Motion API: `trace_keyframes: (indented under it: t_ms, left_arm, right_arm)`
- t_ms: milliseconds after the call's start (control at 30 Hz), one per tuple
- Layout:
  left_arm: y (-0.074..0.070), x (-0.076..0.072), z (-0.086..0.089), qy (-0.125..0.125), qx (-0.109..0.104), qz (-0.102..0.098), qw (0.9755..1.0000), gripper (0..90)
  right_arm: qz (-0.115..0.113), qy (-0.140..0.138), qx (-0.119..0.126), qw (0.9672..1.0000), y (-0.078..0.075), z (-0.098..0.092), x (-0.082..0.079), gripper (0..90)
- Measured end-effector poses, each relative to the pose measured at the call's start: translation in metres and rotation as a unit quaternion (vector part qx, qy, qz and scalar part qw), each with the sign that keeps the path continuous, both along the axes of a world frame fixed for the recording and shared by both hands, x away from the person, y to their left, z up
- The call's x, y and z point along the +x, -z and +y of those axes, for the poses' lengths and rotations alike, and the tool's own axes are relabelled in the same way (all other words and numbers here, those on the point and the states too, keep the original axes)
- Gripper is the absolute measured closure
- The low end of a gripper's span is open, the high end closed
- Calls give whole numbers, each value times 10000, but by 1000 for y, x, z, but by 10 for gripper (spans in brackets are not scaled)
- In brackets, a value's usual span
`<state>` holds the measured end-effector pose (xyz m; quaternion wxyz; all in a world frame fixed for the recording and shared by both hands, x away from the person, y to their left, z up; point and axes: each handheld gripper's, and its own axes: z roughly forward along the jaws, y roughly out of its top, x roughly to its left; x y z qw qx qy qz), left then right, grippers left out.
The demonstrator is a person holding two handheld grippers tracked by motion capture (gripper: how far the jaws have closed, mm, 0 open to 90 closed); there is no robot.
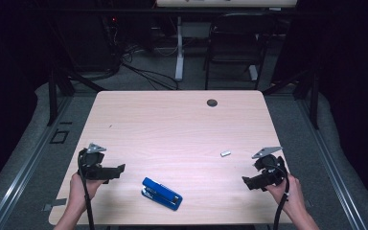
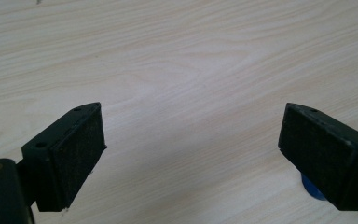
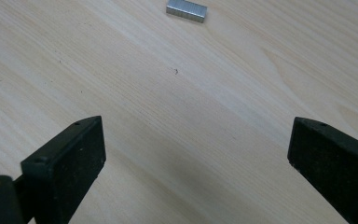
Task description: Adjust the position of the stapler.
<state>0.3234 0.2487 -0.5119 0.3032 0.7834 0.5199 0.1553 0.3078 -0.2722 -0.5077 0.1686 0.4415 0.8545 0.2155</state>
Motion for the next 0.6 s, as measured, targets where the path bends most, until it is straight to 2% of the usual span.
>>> trace_keyframes:
  t_ms: [100,200,233,333,600]
  left_arm:
    - [2,-1,-1,86,33,85,9999,73]
    - [2,-3,-2,100,62,88,9999,73]
    - [2,-3,-2,131,53,100,9999,72]
    - [3,-2,-5,219,61,213,9995,80]
    - [9,-3,-18,529,252,369,9976,113]
  right_arm:
    - [-3,-49,-17,10000,0,1,1,54]
    - [-58,-72,-30,10000,0,5,2,71]
    - [-35,-104,-110,9999,-1,5,2,71]
    - [3,-140,-101,9999,2,7,3,75]
    - [15,-111,-69,9999,2,6,4,81]
